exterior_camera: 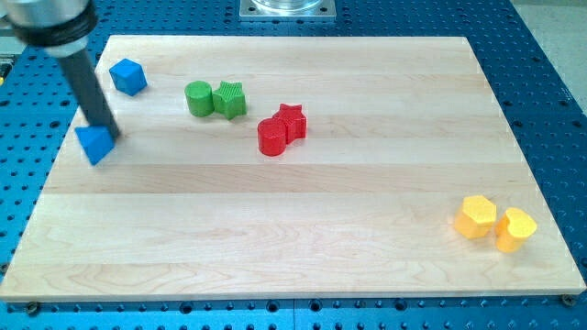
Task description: Move the triangle to the bottom left corner of the board
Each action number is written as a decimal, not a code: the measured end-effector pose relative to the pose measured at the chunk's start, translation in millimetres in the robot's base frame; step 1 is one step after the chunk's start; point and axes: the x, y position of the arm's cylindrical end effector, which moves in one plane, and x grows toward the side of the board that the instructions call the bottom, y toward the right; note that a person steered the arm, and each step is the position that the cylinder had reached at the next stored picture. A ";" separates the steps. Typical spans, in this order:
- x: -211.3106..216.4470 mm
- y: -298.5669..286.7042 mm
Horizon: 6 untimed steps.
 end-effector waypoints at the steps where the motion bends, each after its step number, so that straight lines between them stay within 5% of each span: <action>1: 43.2 0.8; 3: 54.5 -12.4; 4: 108.0 -10.2; 6: 100.8 -36.7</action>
